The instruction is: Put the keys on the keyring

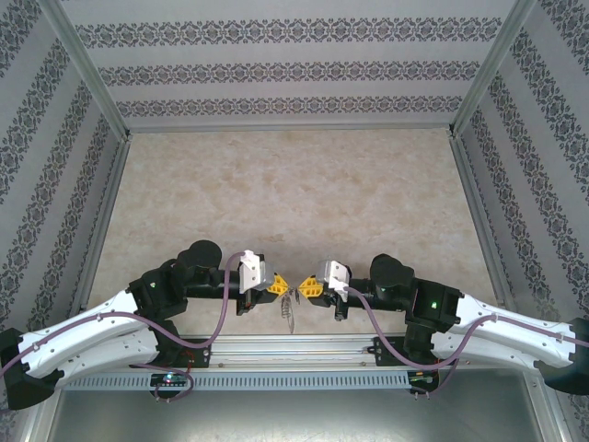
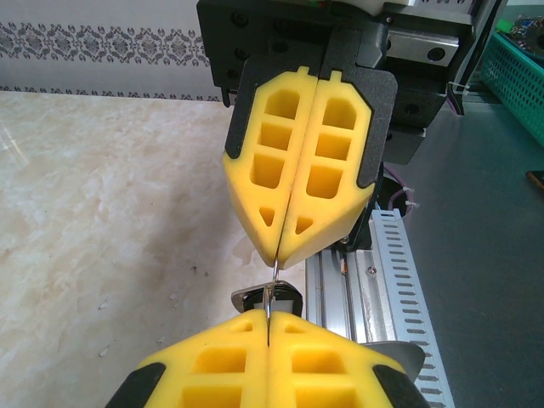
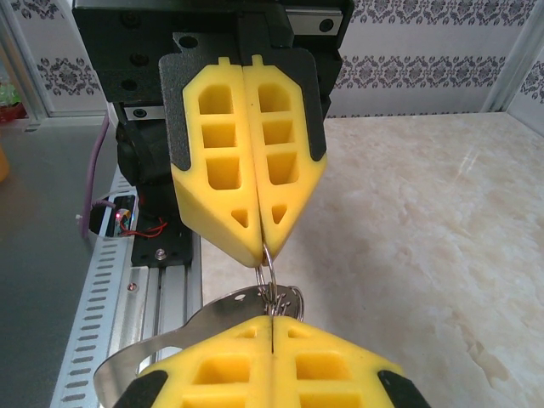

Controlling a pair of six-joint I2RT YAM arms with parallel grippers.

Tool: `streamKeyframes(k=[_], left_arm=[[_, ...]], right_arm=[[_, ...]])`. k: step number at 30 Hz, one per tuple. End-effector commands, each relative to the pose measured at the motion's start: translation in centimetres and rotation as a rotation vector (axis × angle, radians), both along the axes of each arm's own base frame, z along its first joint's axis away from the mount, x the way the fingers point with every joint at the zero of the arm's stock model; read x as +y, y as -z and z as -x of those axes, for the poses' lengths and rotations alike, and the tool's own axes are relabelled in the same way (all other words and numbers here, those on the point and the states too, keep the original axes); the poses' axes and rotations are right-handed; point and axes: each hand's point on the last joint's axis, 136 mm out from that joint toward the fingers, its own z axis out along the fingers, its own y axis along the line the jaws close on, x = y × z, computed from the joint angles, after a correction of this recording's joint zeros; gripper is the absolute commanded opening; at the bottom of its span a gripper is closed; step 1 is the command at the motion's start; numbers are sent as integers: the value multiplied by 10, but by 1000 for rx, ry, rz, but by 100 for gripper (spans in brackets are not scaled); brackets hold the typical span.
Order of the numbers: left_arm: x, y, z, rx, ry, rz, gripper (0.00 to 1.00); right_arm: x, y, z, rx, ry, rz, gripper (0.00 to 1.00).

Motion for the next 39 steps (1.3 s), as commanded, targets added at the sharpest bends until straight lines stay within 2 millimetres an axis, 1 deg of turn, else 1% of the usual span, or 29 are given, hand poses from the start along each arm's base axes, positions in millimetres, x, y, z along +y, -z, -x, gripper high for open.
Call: streamKeyframes(k=[1,14,30,39], left_arm=[[-3,-20,4,-42,24,63,0],[-3,-20,3,-46,20,61,0],[-3,-20,4,-44,26,61,0],[-3,-22,4,-48,26,65,0]], right_arm=[[1,-13,1,-2,6,-30,0],[0,-14,1,0,11,-31,0],[6,-16,-1,4,6,-30,0],[3,-16,-3,11,25,-26,0]])
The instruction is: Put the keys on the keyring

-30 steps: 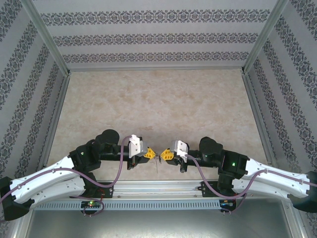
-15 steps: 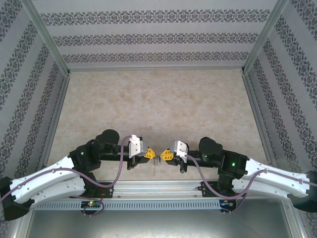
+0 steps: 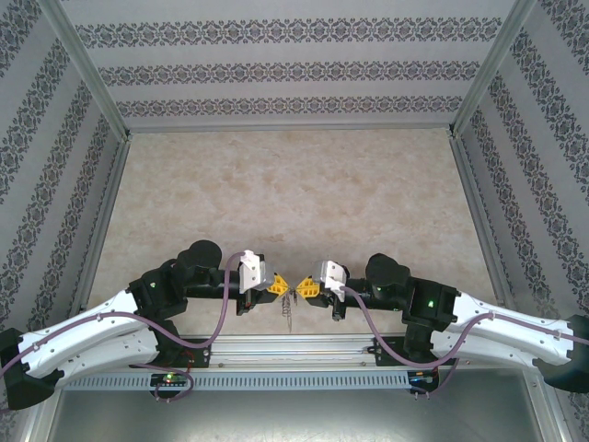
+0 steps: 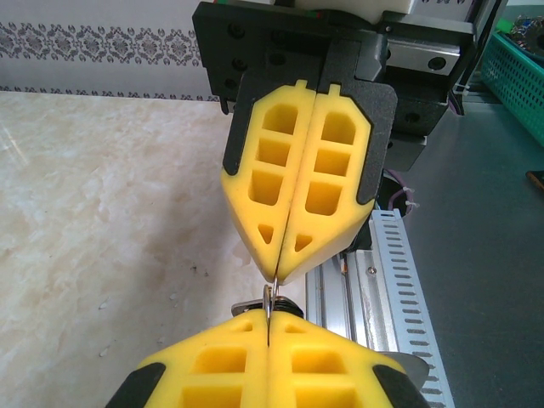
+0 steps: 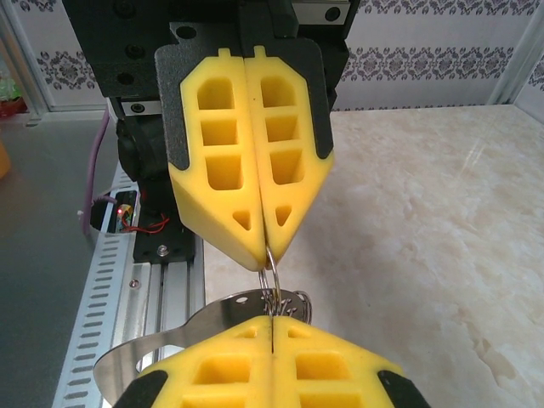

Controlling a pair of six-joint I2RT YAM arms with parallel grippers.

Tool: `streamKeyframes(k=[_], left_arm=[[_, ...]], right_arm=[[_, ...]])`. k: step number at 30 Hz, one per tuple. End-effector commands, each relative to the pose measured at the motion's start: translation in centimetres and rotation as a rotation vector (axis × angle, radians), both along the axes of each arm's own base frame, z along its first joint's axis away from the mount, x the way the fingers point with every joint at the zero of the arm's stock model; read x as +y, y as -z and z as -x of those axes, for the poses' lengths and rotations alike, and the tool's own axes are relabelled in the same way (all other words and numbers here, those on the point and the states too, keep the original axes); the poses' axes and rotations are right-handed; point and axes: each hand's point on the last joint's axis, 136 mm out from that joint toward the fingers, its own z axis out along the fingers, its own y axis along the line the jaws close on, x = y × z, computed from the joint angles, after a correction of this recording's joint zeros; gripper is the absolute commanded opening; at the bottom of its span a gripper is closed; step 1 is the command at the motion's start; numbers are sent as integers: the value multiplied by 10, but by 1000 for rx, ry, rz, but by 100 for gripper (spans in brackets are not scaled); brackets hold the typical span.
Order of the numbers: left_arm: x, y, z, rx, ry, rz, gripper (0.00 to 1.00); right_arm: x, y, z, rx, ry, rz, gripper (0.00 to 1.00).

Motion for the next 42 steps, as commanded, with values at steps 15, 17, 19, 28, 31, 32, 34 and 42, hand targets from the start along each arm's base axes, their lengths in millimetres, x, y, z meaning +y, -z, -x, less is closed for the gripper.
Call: streamKeyframes(k=[15,17,19,28,31,32,34,42], left_arm=[[-2,-22,4,-48,23,66,0],[-2,-21,4,-48,21,64,0],[-2,-22,4,-48,22,66,0],[-2,-22,3,-48,19,65,0],[-2,-21,4,-47,20,64,0],[-2,-21,4,-46,21,64,0],[-3,-21,4,-45,23,63,0],[-3,-21,4,-46,20,63,0]], right_arm=[[-1,-19,0,5,16,-49,0],[-1,-19,1,9,10,-49,0],[-1,-19,3,12,0,-50,0],[-6,-18,6,22,-4,-50,0],[-5,-16,6,24,-6,-44,0],[-4,-16,6,24,-7,-46,0],[-3,-17,6,22,-10,-48,0],[0,-18,6,22,-19,-47,0]])
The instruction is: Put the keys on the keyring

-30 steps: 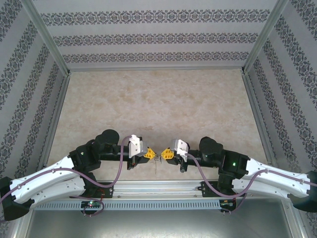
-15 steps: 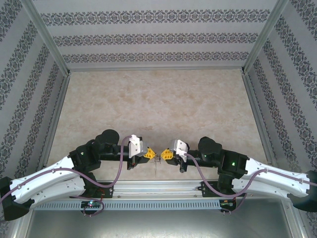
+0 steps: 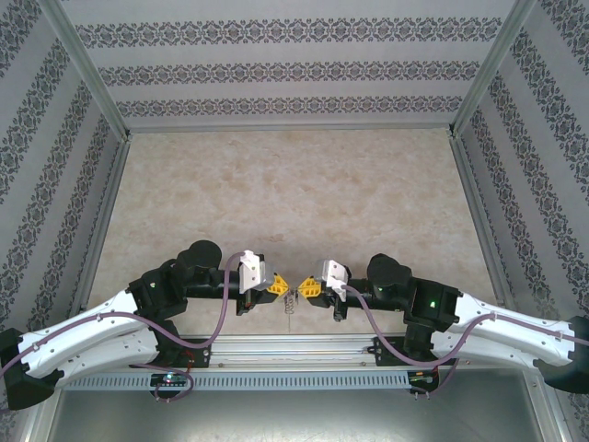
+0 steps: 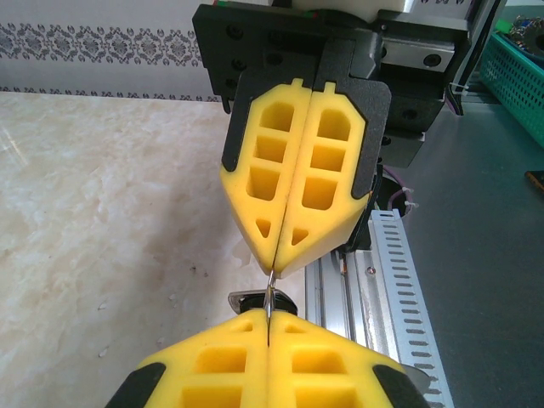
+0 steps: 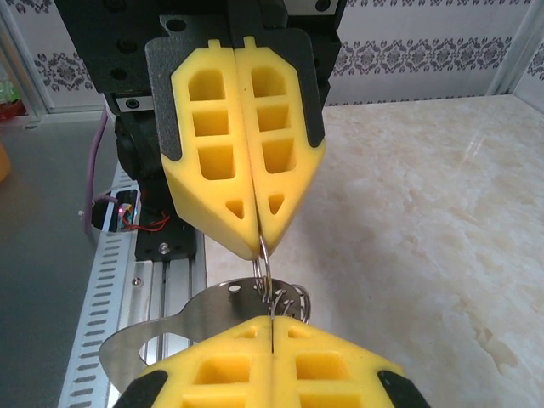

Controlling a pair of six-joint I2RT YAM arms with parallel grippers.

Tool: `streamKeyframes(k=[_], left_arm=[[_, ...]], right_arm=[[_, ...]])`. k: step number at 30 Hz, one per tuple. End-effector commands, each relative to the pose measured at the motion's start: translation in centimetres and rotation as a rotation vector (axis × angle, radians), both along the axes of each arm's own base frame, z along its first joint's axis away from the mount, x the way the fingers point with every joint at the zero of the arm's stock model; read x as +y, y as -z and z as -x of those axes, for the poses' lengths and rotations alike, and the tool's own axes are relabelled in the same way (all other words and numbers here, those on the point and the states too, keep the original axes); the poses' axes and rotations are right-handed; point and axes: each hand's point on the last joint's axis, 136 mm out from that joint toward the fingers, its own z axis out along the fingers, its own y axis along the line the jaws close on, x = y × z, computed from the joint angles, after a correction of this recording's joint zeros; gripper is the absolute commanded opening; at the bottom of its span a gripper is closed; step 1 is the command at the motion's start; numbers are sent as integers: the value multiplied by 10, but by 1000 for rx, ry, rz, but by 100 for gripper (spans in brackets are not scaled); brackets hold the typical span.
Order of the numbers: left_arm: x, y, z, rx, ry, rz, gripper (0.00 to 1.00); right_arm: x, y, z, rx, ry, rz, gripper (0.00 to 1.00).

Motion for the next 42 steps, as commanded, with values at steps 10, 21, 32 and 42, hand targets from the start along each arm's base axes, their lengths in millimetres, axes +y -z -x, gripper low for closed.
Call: streamKeyframes(k=[10,21,32,42], left_arm=[[-3,-20,3,-45,19,62,0],[-3,-20,3,-46,18,62,0],[-3,-20,3,-44,18,60,0],[-3,-21,3,-46,19,62,0]], right_arm=[[0,-16,7,6,-27,-46,0],[-1,-16,7,4,-25,-44,0],[1,-16,5,-1,-22,-37,0],[3,-18,5,-4,-30,-39,0]])
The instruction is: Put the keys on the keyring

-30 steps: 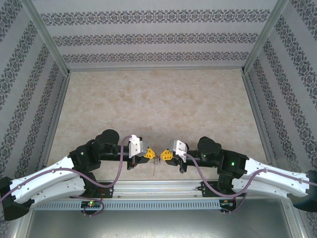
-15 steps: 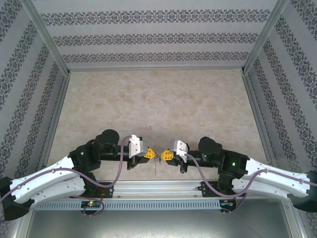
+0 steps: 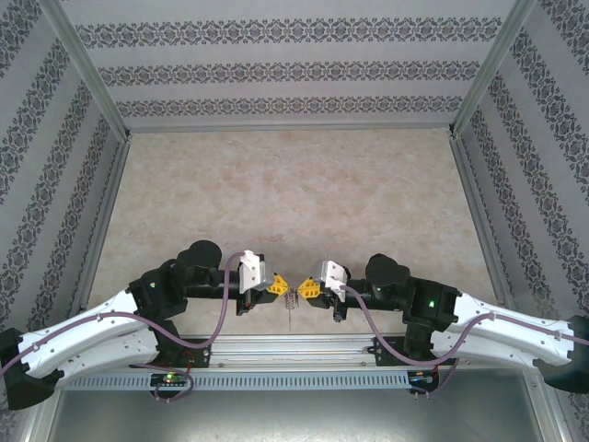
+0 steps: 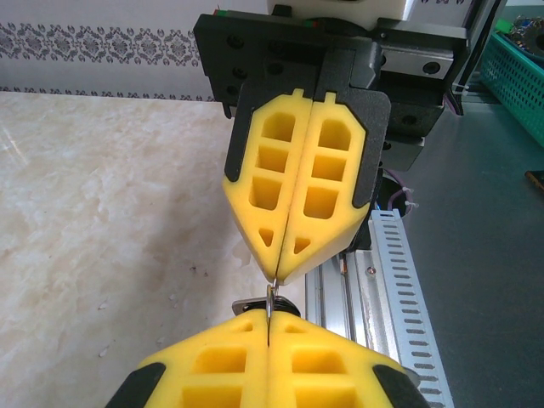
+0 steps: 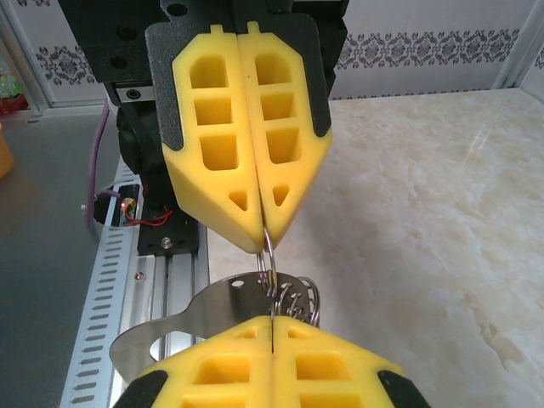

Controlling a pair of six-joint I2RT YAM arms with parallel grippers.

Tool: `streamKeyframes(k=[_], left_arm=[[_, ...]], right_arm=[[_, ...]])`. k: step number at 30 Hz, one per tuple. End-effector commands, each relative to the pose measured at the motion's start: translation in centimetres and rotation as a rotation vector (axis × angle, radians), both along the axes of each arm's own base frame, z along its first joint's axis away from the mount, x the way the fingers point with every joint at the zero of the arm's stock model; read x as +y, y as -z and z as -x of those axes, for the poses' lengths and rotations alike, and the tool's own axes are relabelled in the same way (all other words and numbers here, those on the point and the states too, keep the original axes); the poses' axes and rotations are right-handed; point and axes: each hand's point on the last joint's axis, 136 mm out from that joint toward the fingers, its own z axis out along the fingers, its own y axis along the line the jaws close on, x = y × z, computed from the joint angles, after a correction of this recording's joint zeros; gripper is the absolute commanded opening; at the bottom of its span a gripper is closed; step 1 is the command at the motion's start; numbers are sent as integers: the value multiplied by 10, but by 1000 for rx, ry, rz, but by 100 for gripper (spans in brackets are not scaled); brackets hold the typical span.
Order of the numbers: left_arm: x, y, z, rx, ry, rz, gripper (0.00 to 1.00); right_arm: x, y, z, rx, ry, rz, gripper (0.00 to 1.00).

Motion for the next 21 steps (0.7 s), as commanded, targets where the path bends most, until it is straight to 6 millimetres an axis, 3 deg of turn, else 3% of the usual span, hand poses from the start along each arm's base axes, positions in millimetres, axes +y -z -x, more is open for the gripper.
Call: streamKeyframes(k=[1,21], left_arm=[[-3,-20,3,-46,19,61,0],[-4,-20,2,-46,18,58,0]], right_arm=[[3,-21,4,-10,-23,-53,0],[6,-25,5,-12,-37,-62,0]])
